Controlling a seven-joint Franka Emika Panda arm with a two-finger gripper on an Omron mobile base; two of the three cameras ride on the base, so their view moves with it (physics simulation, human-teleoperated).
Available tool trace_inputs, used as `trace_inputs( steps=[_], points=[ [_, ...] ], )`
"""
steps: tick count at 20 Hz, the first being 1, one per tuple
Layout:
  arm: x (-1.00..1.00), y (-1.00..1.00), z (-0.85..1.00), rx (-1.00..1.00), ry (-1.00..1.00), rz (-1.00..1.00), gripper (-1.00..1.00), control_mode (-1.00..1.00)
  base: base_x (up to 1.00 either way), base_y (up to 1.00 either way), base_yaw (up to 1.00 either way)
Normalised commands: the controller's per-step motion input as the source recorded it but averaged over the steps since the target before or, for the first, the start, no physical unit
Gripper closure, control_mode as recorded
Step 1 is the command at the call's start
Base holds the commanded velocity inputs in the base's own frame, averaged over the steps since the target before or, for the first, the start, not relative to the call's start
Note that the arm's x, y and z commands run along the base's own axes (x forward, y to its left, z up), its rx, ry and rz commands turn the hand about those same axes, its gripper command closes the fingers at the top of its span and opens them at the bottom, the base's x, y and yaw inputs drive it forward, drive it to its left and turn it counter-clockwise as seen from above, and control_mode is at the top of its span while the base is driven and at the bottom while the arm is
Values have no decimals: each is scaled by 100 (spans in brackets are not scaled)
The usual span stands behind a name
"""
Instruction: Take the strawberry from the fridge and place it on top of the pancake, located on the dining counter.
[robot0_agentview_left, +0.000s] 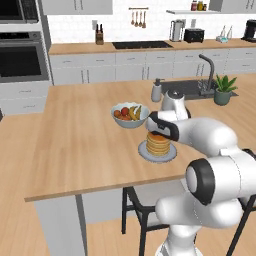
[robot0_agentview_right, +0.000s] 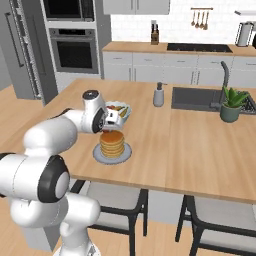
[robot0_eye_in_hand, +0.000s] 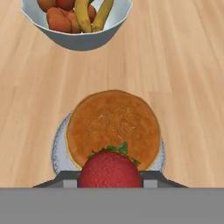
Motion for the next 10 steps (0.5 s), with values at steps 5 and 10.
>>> trace_inputs(
  steps=[5, 10],
  points=[
    [23, -12, -18, 0, 0, 0, 100, -100, 0, 0, 0],
    [13, -6, -15, 0, 0, 0, 100, -100, 0, 0, 0]
  ],
)
